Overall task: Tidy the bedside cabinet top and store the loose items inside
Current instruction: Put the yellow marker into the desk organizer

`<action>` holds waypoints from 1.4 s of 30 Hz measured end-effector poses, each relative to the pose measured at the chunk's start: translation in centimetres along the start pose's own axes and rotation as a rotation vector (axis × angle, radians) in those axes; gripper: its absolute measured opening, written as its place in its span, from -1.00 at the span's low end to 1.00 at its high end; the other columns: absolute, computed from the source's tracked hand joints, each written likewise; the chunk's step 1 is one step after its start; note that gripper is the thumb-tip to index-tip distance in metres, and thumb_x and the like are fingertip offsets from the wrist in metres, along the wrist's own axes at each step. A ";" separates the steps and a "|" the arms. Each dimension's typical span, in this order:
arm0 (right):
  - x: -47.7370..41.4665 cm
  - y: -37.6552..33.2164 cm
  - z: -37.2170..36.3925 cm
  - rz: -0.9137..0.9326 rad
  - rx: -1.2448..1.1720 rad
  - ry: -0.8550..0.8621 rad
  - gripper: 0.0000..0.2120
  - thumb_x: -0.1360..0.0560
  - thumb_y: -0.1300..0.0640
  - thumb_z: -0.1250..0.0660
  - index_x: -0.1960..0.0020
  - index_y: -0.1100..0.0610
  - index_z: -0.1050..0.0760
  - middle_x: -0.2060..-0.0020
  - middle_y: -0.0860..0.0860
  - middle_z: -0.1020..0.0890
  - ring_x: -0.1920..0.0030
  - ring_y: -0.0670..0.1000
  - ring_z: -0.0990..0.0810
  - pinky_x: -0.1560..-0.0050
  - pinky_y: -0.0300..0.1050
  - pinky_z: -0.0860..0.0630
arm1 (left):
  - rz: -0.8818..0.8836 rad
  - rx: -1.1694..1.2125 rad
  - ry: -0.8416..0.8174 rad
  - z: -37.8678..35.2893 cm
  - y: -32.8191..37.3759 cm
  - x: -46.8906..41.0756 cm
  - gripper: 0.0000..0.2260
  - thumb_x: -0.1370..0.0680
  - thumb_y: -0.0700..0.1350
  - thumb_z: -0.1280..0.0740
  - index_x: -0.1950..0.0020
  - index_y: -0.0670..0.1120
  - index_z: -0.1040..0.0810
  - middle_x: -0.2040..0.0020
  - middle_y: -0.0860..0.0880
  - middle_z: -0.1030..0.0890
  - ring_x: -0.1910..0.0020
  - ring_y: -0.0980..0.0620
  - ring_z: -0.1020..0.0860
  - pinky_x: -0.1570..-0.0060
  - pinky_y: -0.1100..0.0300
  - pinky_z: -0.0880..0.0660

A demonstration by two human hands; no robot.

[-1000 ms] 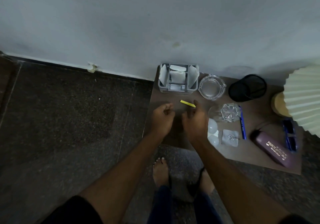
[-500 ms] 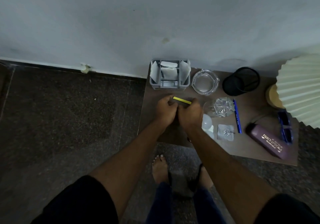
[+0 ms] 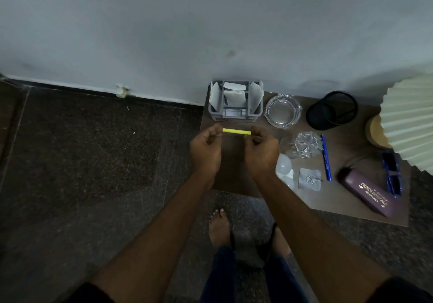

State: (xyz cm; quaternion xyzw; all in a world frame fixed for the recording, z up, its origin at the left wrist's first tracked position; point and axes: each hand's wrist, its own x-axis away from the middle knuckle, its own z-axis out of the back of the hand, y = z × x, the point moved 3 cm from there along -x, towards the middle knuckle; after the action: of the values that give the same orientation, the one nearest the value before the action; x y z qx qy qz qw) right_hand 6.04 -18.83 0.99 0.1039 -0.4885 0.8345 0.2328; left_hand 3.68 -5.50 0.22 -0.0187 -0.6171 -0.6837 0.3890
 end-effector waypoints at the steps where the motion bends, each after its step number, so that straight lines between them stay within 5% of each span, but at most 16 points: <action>1: 0.0 -0.1 0.1 -0.002 -0.016 -0.003 -0.77 -0.54 0.29 -0.38 -0.18 0.20 -0.65 0.02 0.02 -0.71 0.01 -0.04 -0.65 -0.19 -0.06 -0.59 | 0.006 0.024 0.012 0.3 0.1 0.0 -0.73 -0.57 -0.34 -0.36 -0.27 -0.25 -0.61 -0.18 -0.15 -0.68 -0.21 -0.03 -0.64 -0.33 0.00 -0.54; 7: 0.3 -0.3 0.8 -0.026 -0.145 -0.085 -0.80 -0.53 0.32 -0.40 -0.14 0.21 -0.66 0.09 0.05 -0.73 0.07 -0.04 -0.70 -0.10 -0.14 -0.63 | -0.003 0.084 0.056 1.8 0.9 0.5 -0.68 -0.51 -0.39 -0.42 -0.26 -0.28 -0.61 -0.12 -0.18 -0.70 -0.12 -0.05 -0.68 -0.25 -0.03 -0.58; 12: 0.2 -0.2 1.4 -0.020 -0.237 -0.146 -0.82 -0.52 0.31 -0.44 -0.09 0.15 -0.68 0.30 -0.18 -0.71 0.26 -0.28 -0.67 0.20 -0.46 -0.53 | -0.012 0.159 0.085 2.0 1.7 0.3 -0.71 -0.48 -0.38 -0.46 -0.20 -0.26 -0.64 -0.04 -0.20 -0.72 -0.06 -0.07 -0.70 -0.20 -0.05 -0.61; 17: -0.8 -1.5 2.1 0.014 -0.265 -0.160 -0.83 -0.50 0.32 -0.46 -0.08 0.20 -0.69 0.12 0.06 -0.76 0.07 -0.04 -0.73 -0.09 -0.18 -0.64 | -0.039 0.156 0.086 1.7 2.1 -0.2 -0.75 -0.49 -0.38 -0.44 -0.14 -0.22 -0.67 0.00 -0.15 -0.73 -0.01 0.00 -0.70 -0.15 0.03 -0.64; 22: -2.5 -3.5 2.7 0.199 -0.135 -0.148 -0.83 -0.52 0.29 -0.45 -0.10 0.23 -0.68 0.19 0.04 -0.72 0.23 -0.14 -0.66 0.10 -0.26 -0.59 | -0.009 0.219 -0.002 0.9 2.4 -0.4 -0.75 -0.53 -0.42 -0.37 -0.18 -0.25 -0.64 -0.05 -0.19 -0.70 -0.02 0.02 -0.66 -0.14 0.09 -0.62; 24: -3.5 -4.7 2.8 0.312 -0.050 -0.134 -0.83 -0.52 0.30 -0.44 -0.11 0.24 -0.67 0.13 0.05 -0.72 0.15 -0.06 -0.68 0.05 -0.28 -0.60 | 0.011 0.239 -0.027 0.6 2.5 -0.4 -0.74 -0.54 -0.43 -0.34 -0.21 -0.28 -0.62 -0.11 -0.26 -0.68 -0.08 -0.03 -0.64 -0.22 0.04 -0.58; 28: -5.0 -7.1 2.9 0.536 0.184 -0.062 -0.81 -0.49 0.29 -0.42 -0.09 0.20 -0.69 0.10 -0.03 -0.68 0.13 -0.10 -0.63 0.12 -0.61 -0.39 | 0.023 0.233 -0.026 0.9 1.8 -0.1 -0.71 -0.54 -0.46 -0.31 -0.22 -0.29 -0.61 -0.12 -0.27 -0.67 -0.05 -0.05 -0.64 -0.22 0.03 -0.59; 34: -5.9 -7.9 1.0 0.715 0.488 -0.181 -0.83 -0.50 0.35 -0.38 -0.06 0.29 -0.68 0.00 0.23 -0.68 0.02 0.21 -0.65 -0.02 -0.01 -0.53 | 0.058 0.221 -0.047 1.4 -0.5 0.7 -0.74 -0.56 -0.42 -0.32 -0.21 -0.25 -0.62 -0.07 -0.19 -0.69 0.00 0.05 -0.66 -0.12 0.15 -0.62; 42: -5.8 -7.3 -1.1 0.822 0.756 -0.309 -0.83 -0.47 0.39 -0.28 0.05 0.34 -0.65 0.04 0.26 -0.67 -0.01 0.25 -0.60 -0.05 0.09 -0.48 | 0.127 0.222 -0.097 1.3 -3.0 1.0 -0.80 -0.57 -0.35 -0.33 -0.02 -0.08 -0.67 0.05 -0.08 -0.71 0.07 0.04 -0.68 0.13 0.31 -0.60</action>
State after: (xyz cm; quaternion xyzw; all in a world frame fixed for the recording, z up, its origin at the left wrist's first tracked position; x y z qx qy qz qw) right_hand 14.72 -16.54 3.77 0.1022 -0.1850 0.9481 -0.2376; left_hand 0.71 -5.06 -1.50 -0.0476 -0.7047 -0.5834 0.4008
